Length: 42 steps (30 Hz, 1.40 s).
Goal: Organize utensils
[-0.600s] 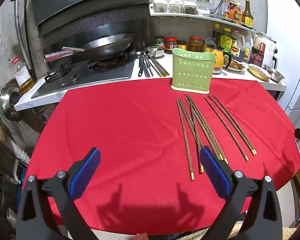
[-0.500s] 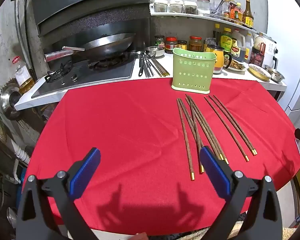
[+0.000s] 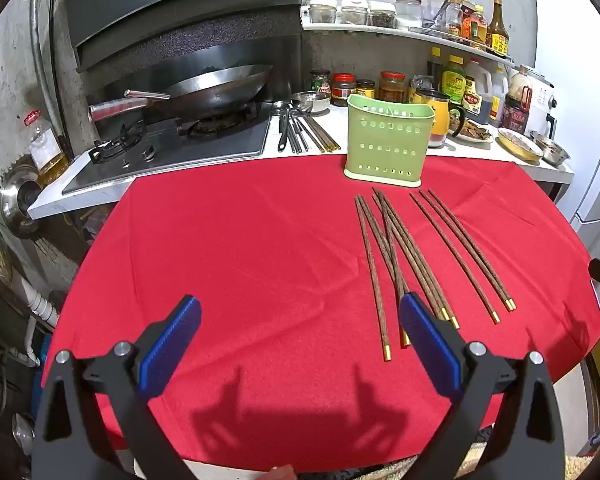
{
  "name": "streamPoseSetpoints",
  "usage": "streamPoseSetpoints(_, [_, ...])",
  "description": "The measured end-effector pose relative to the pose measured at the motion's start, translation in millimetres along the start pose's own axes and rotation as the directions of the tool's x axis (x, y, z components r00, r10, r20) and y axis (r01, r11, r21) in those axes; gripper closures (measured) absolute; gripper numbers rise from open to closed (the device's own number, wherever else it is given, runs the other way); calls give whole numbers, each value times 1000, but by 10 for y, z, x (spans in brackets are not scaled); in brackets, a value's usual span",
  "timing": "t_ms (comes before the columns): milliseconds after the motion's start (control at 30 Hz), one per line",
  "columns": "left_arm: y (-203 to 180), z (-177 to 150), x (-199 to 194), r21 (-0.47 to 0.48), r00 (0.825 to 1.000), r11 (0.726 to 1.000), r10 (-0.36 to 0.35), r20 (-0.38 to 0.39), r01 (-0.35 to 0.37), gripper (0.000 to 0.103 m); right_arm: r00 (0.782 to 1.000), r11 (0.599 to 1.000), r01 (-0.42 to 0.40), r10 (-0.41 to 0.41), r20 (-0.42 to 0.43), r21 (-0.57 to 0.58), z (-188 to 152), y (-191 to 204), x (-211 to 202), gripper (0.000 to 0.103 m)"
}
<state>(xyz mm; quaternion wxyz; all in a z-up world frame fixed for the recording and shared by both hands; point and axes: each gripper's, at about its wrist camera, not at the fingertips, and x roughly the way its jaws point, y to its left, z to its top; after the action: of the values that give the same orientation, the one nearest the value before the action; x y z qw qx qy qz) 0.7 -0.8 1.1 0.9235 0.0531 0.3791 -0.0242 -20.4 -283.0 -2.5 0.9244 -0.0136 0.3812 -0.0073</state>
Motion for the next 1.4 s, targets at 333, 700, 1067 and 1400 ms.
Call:
streamPoseSetpoints(333, [57, -36, 68, -4, 1000, 1000, 4, 0, -4, 6, 1000, 1000, -1, 1, 1, 2, -3, -11, -5, 6])
streamPoseSetpoints(700, [112, -19, 35, -10, 1000, 1000, 2, 6, -2, 6, 1000, 1000, -2, 2, 9, 9, -1, -60, -45, 6])
streamPoseSetpoints(1067, [120, -14, 29, -10, 1000, 1000, 1, 6, -1, 6, 1000, 1000, 0, 0, 9, 10, 3, -56, -46, 6])
streamPoseSetpoints(1400, [138, 15, 5, -8, 1000, 1000, 0, 8, 0, 6, 1000, 1000, -3, 2, 9, 9, 8, -66, -47, 6])
